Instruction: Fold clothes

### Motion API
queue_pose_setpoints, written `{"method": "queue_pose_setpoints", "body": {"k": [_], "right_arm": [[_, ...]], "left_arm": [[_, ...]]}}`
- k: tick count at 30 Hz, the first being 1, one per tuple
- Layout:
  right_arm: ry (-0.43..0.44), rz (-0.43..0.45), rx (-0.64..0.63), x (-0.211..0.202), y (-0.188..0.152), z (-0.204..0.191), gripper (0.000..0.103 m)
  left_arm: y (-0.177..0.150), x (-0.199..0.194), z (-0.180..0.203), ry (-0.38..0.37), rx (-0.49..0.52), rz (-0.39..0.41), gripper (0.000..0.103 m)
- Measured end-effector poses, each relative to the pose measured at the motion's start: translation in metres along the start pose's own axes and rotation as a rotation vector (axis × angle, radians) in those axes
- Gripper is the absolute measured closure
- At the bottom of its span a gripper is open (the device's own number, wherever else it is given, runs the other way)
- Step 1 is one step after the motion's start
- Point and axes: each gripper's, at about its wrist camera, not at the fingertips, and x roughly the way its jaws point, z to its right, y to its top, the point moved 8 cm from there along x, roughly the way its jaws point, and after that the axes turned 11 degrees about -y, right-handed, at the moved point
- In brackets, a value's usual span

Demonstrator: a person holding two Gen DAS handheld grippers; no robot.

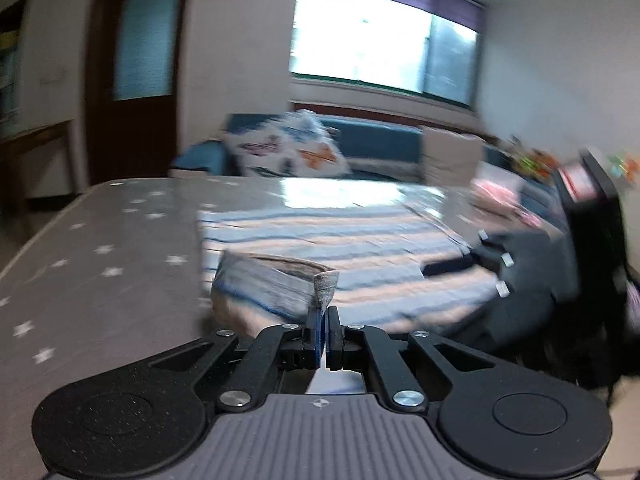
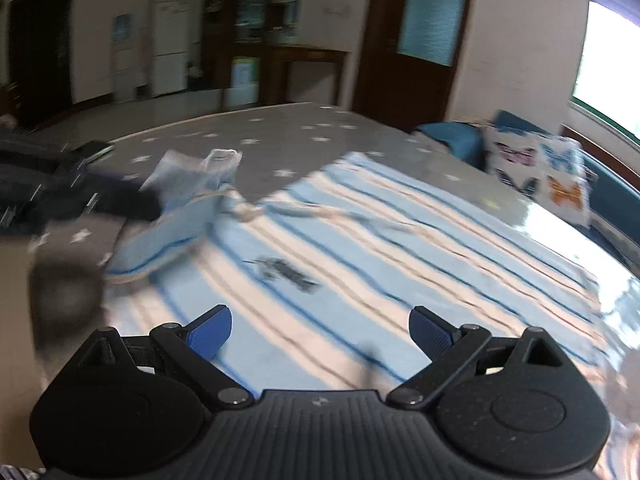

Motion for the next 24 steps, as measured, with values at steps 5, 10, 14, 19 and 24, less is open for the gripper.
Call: {"method": "queue_pose_setpoints", "body": {"k": [5, 10, 14, 19, 24], "right_arm": [[-0.048, -0.038, 0.090, -0.002, -0.014, 0.037, 0.006], [-0.054, -0.064, 0.122, 0.000, -0.024, 0.049, 0.006], [-0.044, -0.053, 0.118, 0.002, -0.019, 0.047, 0.006], [0.004, -0.034, 0.111, 0.007, -0.007, 0.027, 0.006], [0.063, -0.043, 0.067, 0.013, -0.005, -0.003, 0.007]], "left_arm": [[-0.022, 0.023, 0.016, -0.064, 0.025, -0.105, 0.100], [-0.028, 0.018, 0.021, -0.117, 0.036, -0.151, 0.098], [-0.013, 0.006, 0.010, -0.078, 0.060, -0.106, 0.094], [-0.009, 0.014, -0.033, 0.053, -0.014, -0.112, 0.094], [-0.033, 0.031, -0.054, 0.112, -0.026, -0.203, 0.094]]}}
